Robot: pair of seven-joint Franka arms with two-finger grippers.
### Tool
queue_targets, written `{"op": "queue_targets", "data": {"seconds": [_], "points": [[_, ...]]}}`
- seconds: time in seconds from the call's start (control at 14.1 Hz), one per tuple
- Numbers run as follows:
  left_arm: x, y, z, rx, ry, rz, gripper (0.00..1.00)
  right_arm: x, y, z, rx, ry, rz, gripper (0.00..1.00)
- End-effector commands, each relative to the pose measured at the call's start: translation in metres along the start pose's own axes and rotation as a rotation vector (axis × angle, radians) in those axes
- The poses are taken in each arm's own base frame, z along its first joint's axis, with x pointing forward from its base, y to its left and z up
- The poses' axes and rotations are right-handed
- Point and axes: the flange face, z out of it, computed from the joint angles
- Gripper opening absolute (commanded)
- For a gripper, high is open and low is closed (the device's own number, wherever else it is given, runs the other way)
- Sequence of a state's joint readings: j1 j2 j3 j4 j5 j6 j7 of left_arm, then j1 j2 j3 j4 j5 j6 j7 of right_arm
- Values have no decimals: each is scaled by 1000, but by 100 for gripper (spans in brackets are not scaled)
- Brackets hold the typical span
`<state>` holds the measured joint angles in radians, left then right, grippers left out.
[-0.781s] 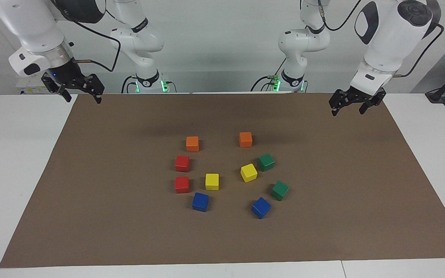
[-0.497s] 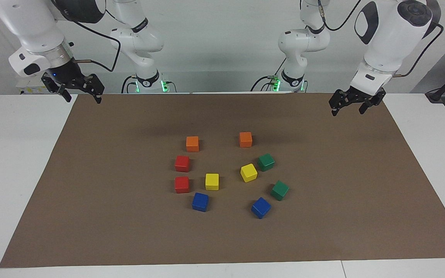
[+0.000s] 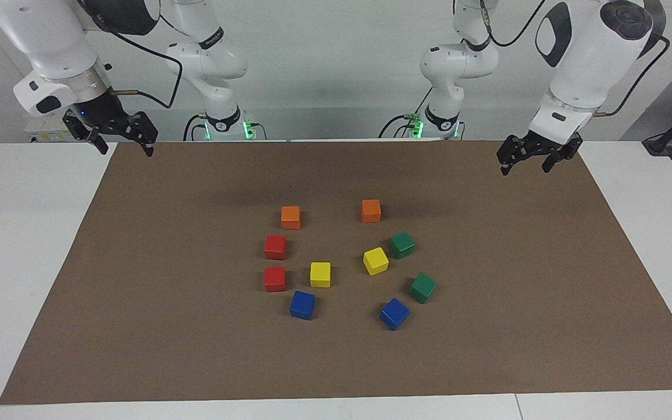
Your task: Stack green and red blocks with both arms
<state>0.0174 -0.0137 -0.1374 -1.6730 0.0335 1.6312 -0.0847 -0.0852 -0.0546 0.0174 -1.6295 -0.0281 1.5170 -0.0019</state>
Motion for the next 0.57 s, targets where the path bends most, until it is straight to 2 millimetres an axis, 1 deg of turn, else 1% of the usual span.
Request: {"op": "queue_targets", "data": {"seconds": [0.0, 0.14, 0.21, 0.28, 0.36, 0.43, 0.5], "points": [[2, 1, -1, 4, -5, -11, 100, 1, -3, -3, 0, 20, 9, 100], [2, 1, -1, 4, -5, -11, 100, 15, -6, -5, 7, 20, 8, 100], [2, 1, -1, 4, -5, -11, 100, 21, -19, -9, 13, 26, -2, 100], [2, 1, -1, 4, -5, -11, 100, 30, -34, -5, 18, 23, -1, 100], [1, 1, -2, 4, -5, -11, 100, 39, -39, 1, 21, 21, 22, 100], [2, 1, -1, 4, -5, -11, 100, 49, -46, 14, 25, 9, 42, 100], [1, 1, -2, 4, -4, -11, 100, 59, -60, 25, 37, 12, 36, 100]]}}
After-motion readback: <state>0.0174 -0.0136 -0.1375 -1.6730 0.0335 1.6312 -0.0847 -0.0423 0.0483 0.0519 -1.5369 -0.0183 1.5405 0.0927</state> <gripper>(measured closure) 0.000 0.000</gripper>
